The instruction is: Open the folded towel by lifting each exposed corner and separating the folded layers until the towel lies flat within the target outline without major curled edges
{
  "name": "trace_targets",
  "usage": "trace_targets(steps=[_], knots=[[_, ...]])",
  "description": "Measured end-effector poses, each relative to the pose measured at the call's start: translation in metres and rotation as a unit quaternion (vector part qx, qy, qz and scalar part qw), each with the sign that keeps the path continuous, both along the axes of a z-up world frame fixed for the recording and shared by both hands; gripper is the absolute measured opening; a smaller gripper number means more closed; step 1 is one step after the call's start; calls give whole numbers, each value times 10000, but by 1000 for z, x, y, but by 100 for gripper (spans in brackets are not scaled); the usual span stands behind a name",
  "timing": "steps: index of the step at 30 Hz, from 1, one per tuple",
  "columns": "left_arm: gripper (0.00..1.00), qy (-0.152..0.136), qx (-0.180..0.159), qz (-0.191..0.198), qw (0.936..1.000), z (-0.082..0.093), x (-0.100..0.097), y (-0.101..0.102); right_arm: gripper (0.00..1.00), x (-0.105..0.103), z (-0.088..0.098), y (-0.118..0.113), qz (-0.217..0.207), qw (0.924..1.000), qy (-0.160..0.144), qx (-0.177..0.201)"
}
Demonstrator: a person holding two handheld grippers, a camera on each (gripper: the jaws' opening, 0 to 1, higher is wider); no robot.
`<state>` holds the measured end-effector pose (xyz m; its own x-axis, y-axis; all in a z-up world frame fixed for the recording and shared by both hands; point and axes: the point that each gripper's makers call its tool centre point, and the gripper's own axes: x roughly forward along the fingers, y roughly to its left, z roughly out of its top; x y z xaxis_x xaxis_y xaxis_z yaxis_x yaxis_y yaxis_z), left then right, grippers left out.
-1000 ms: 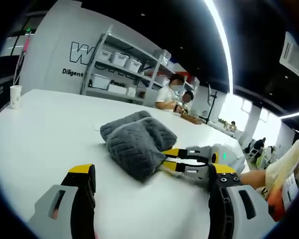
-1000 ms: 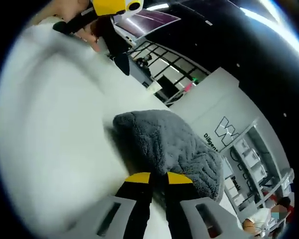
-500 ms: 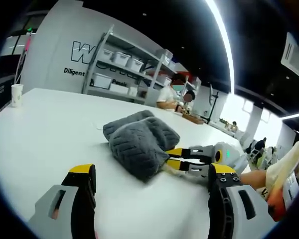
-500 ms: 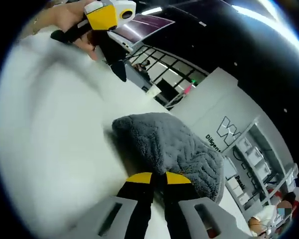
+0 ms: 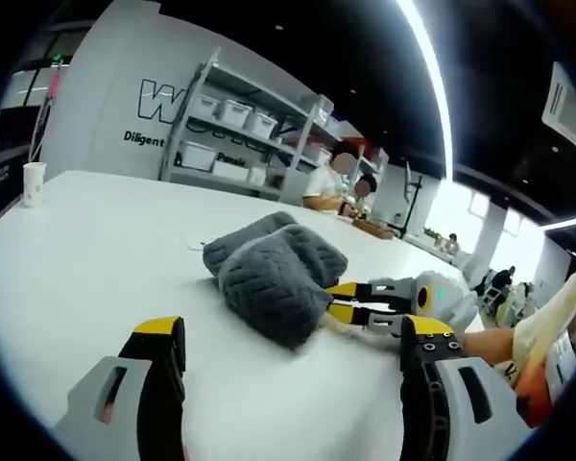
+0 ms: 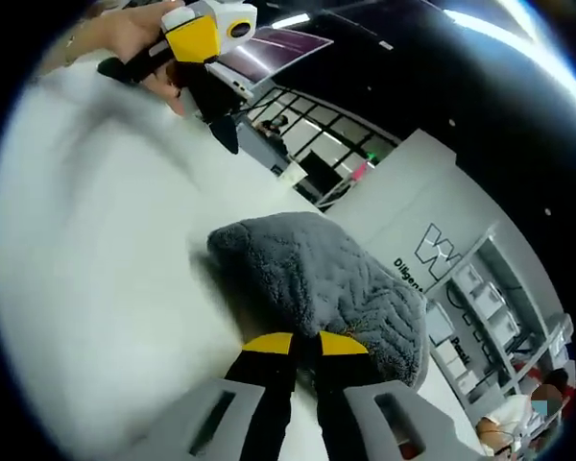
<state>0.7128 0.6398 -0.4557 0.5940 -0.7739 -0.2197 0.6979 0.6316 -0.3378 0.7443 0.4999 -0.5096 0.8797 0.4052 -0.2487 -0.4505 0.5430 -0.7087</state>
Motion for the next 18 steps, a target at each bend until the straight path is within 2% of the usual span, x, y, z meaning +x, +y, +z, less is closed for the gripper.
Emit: trace_targets(steps=[12,18], knots=[[90,0,16,0,10000,-1,-1,0,1,8,2,-32,-337,9987,132,350],[90,-3,17,4,10000,-1,-2,1,1,8,1,-49,-485,9979,170,406]])
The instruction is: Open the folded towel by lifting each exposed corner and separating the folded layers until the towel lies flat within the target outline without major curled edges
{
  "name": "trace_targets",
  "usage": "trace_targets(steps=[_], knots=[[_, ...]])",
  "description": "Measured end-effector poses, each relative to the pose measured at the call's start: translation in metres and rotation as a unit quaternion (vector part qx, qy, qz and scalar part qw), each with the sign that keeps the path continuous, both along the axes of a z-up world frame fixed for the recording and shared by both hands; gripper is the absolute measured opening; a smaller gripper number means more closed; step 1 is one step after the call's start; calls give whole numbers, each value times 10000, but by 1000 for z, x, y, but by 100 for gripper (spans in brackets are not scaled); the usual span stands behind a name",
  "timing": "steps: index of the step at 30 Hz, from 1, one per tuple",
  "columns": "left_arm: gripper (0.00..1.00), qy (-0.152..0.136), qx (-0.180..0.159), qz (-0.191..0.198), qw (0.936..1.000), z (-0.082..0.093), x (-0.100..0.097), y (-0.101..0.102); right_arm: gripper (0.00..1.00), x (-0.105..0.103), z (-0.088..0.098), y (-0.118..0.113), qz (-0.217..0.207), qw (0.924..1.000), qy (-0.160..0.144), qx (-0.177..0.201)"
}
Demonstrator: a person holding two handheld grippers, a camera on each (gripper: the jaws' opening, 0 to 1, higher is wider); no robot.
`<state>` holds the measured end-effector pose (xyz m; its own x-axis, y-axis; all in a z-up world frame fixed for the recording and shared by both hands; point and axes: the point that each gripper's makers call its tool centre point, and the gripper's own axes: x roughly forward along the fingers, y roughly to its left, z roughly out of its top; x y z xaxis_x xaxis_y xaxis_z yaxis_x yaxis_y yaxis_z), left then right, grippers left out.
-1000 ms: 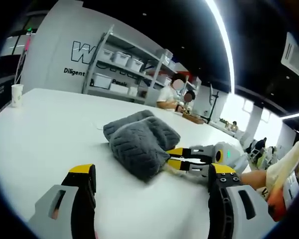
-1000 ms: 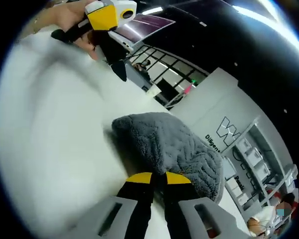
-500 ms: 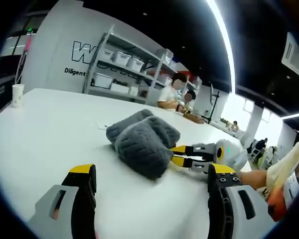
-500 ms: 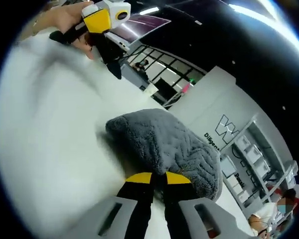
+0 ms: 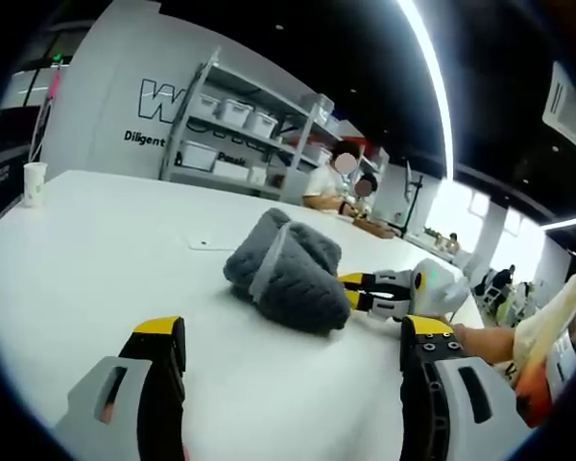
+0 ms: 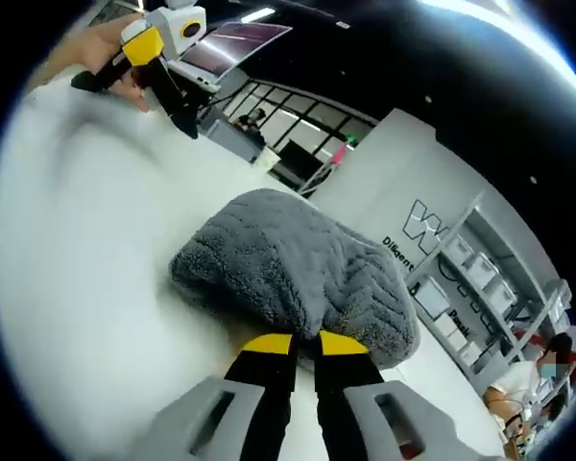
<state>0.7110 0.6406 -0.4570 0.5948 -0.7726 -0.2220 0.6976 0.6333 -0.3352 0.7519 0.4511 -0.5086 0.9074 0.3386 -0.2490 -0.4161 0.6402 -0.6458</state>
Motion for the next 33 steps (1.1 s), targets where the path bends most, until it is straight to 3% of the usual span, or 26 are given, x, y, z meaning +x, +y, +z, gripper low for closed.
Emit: trace_targets(steps=[6,12,18,21,33], knots=[[90,7,3,8,10000,-1,0,0,1,1,0,-11,18,10000,38,42],[90,26,14,1,10000,-2,0,0,1,1,-1,-13,209,9997,-16,-144],[90,2,40,-2,10000,-1,0,1,1,3,0,-20,245,9996,89,120],[90,-7,87,-12,10000,-1,0,2,1,2,6,-20,461,9975,116,518],[94,50,233,-9,9997,-5,-1,2,2,8,8,-58,299,9965,239,743]])
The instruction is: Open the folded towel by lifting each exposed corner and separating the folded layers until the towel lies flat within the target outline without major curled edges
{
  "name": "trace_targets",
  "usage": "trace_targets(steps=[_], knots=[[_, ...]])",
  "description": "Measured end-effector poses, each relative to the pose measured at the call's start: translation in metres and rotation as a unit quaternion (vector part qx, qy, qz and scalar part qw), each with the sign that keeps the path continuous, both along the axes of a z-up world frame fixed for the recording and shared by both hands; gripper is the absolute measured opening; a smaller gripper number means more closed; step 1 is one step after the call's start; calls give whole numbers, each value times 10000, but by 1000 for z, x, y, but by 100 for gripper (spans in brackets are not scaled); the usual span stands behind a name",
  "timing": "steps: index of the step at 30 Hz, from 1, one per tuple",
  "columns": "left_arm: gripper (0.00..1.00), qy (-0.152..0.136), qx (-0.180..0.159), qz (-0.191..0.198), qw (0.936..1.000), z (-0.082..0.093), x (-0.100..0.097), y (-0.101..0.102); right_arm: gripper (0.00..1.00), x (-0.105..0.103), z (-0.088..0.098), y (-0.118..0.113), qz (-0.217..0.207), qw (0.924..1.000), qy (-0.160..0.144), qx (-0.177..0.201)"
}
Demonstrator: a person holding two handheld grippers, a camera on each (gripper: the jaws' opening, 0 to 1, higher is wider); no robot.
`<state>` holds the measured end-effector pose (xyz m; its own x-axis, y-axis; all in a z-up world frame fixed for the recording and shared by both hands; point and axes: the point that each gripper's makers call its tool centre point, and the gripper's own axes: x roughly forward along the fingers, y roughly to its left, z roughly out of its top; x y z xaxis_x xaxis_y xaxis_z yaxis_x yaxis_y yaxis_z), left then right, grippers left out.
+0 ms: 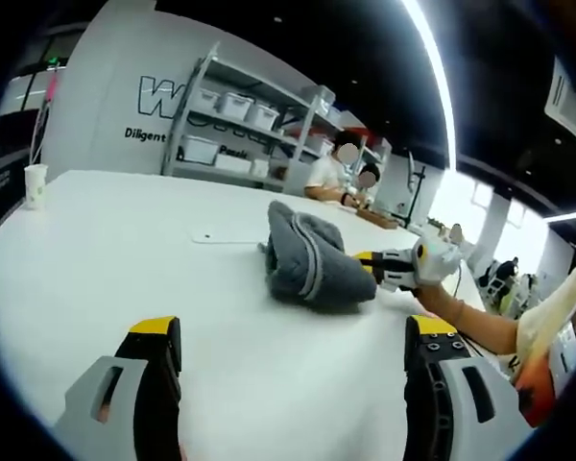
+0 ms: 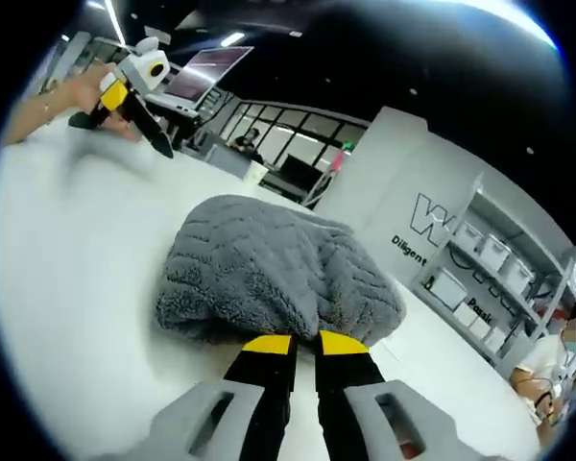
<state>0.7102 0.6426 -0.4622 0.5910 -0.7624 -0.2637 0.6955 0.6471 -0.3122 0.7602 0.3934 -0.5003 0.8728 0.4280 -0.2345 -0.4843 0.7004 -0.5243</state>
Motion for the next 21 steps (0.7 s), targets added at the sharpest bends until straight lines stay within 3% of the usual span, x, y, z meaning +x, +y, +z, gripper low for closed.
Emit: trace_targets(steps=[9,16,18,21], knots=[[96,-83,10,-34,10000,3,-2,-3,0,8,-1,-24,-324,9993,75,168],[96,-60,19,-51,10000,2,-2,-3,0,9,1,-35,-500,9983,67,300],[96,-67,49,-84,9999,1,-4,-5,0,10,0,-36,-523,9971,146,528],[96,-55,97,-126,9999,-1,-5,-7,0,9,3,-35,-530,9976,92,444]])
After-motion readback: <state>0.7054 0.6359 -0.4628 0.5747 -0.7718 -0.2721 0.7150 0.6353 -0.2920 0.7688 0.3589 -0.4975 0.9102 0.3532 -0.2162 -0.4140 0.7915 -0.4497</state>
